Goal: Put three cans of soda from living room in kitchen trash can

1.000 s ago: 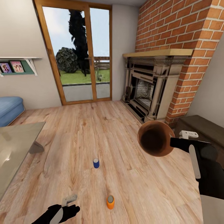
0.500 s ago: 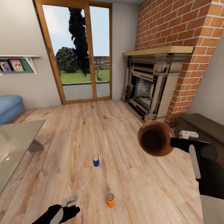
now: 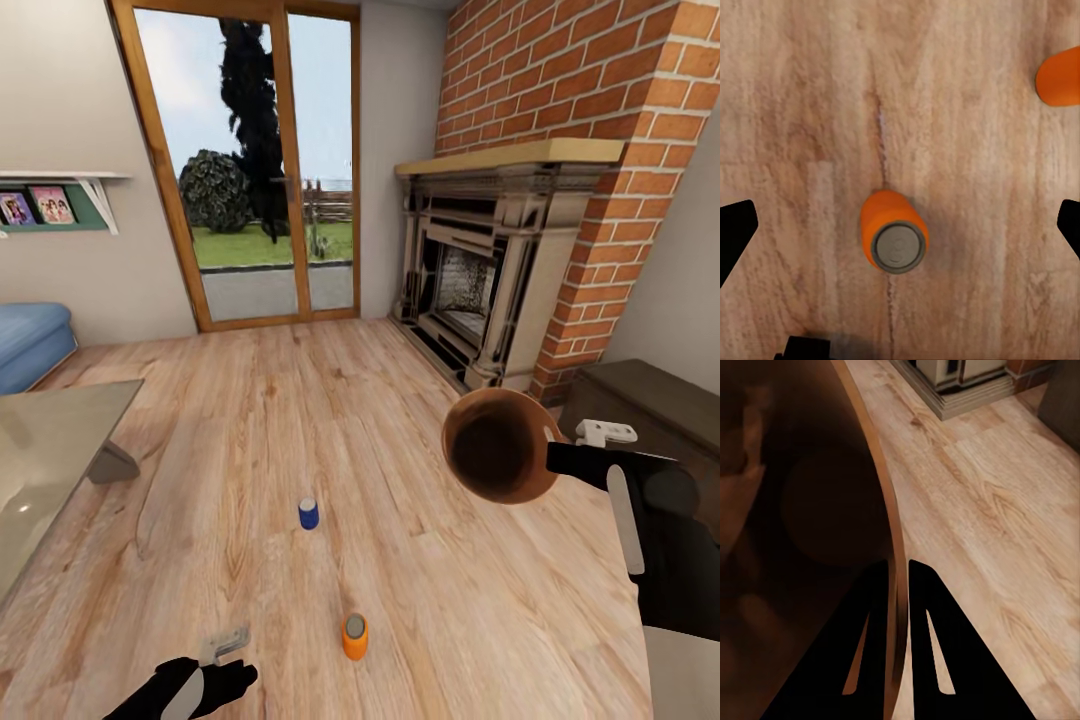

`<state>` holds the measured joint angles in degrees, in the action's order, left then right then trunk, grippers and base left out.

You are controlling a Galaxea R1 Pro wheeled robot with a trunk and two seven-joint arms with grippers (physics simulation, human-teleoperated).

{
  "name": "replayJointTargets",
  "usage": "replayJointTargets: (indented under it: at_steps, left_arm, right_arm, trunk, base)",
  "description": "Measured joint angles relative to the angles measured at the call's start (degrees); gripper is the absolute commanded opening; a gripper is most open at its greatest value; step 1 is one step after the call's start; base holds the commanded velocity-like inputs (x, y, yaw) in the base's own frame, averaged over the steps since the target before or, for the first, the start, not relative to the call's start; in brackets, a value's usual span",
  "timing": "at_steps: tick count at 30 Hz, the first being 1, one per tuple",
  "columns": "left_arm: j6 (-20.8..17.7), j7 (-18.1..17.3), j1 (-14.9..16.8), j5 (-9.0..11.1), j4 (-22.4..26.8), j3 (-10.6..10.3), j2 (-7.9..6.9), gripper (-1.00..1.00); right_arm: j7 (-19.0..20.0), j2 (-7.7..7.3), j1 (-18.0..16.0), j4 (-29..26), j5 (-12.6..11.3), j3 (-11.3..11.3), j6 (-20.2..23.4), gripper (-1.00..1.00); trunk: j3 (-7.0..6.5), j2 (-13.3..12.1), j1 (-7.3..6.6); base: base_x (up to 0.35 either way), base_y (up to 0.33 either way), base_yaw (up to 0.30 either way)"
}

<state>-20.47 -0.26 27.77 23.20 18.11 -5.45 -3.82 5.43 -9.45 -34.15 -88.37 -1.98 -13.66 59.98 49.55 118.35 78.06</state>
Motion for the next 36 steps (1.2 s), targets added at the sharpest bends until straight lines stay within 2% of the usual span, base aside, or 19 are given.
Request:
replayJointTargets:
  at_steps: [36]
  left_arm:
    - [-0.1,-0.1,0.0,-0.2,-1.6,-0.1,0.12,1.00]
  right_arm:
    - [0.0,-0.05,0.0,0.0,-0.1,0.0,0.0,-1.00]
  trunk:
    - [6.46,14.4,7.91]
  base:
    - [0.000,0.000,0.000]
